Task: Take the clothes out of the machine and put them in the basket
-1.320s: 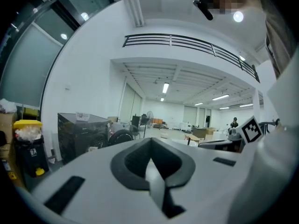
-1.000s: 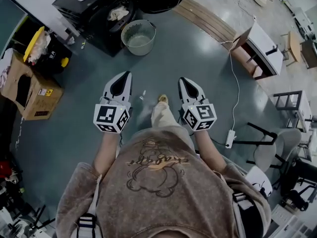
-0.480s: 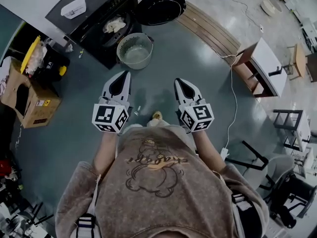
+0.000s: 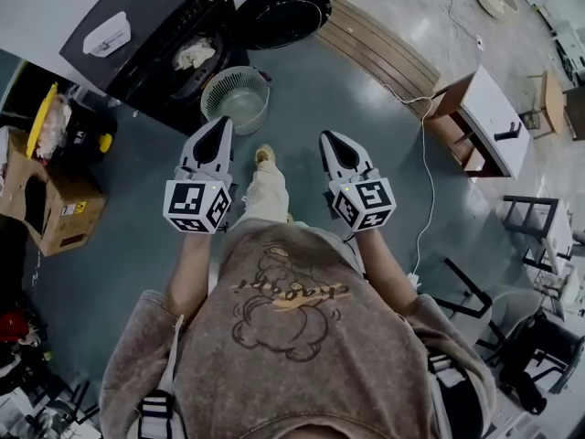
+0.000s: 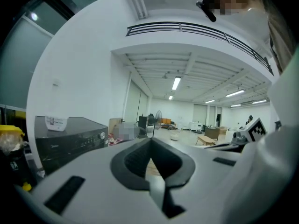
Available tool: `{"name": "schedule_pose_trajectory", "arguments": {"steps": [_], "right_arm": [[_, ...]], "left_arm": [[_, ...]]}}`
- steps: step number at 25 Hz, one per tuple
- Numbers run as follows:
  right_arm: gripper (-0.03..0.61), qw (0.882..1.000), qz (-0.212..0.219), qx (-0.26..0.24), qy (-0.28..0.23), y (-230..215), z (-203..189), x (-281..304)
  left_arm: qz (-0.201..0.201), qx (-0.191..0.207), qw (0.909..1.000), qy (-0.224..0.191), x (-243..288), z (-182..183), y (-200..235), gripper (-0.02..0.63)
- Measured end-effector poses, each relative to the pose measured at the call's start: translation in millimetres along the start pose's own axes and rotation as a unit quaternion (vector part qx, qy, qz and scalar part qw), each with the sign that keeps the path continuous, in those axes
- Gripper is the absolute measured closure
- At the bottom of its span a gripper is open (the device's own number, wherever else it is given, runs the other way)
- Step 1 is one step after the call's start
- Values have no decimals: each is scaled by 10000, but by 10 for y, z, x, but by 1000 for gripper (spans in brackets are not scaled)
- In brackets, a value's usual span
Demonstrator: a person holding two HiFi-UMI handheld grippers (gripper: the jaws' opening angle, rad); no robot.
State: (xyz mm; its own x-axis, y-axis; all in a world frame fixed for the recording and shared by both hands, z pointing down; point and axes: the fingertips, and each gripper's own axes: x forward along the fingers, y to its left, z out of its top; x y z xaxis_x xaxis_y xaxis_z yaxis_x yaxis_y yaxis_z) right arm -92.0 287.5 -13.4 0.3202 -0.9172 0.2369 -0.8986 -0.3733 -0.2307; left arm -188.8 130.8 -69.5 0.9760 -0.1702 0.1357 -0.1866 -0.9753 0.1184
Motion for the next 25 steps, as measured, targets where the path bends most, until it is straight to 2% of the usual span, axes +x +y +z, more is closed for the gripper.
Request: {"name": "schedule_pose_trajectory", "arguments": {"steps": [6, 13, 18, 25], "right_arm": [[581, 9999, -159, 27, -3, -429, 142, 565], [581, 9999, -119, 50, 72, -844, 446, 1363], [581, 9997, 179, -52, 153, -950, 658, 2043], [581, 9958, 826, -251, 296, -771, 858, 2844]], "left_arm": [[-148, -49, 9999, 62, 691, 3, 293, 607], [-159, -105, 9997, 132, 1566, 132, 741, 606], [-17, -163, 9998, 140, 1976, 201, 1157, 607], [474, -248, 9985, 140, 2179, 215, 1721, 607]]}}
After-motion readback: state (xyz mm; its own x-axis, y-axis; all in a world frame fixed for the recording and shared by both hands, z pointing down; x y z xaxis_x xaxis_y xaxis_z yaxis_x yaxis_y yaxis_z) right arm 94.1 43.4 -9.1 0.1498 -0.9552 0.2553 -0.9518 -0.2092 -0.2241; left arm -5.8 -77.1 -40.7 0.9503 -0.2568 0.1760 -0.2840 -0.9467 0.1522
